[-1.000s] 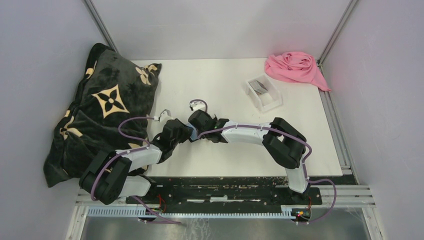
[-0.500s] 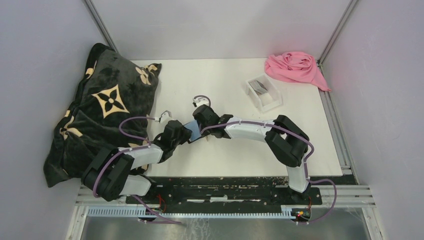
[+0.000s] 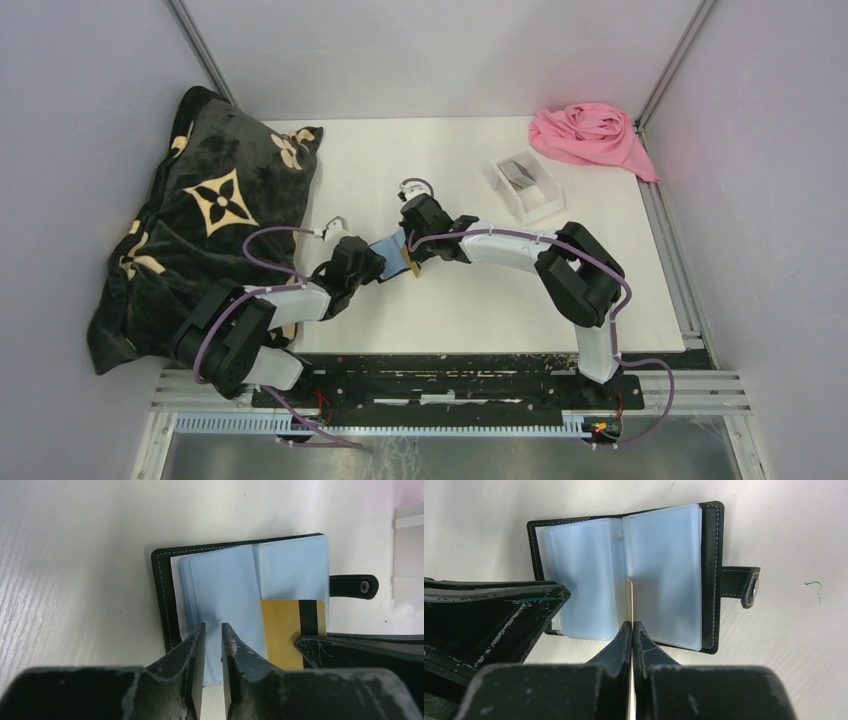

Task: Put the credit cards into the card holder
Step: Adjust the card holder at the center of the board.

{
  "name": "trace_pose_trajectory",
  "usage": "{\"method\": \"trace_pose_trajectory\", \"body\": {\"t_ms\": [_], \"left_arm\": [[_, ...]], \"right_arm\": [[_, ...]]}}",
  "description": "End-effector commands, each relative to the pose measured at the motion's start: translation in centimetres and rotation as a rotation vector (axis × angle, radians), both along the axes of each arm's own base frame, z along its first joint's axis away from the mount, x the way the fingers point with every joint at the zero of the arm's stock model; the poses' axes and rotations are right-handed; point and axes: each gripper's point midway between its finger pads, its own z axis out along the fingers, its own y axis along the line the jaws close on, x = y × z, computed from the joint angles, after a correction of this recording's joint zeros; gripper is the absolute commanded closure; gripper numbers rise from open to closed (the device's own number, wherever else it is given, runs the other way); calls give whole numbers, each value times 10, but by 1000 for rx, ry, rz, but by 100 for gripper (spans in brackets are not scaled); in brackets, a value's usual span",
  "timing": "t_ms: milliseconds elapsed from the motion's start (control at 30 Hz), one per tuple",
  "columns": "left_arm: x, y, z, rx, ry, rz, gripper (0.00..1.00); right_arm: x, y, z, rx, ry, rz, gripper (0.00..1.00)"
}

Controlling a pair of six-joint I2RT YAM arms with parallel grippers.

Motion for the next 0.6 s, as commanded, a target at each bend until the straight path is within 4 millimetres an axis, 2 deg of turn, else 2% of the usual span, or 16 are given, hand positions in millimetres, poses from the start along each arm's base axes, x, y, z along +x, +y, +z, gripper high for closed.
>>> {"method": "trace_pose_trajectory", "body": {"t_ms": [0, 567], "left_arm": [[-5, 14, -17, 117, 49, -11, 74], [-6, 22, -31, 180, 85, -21, 76]], "right_arm": [[4, -1, 21, 70, 1, 3, 99], [37, 9, 35, 262, 58, 2, 99]]}}
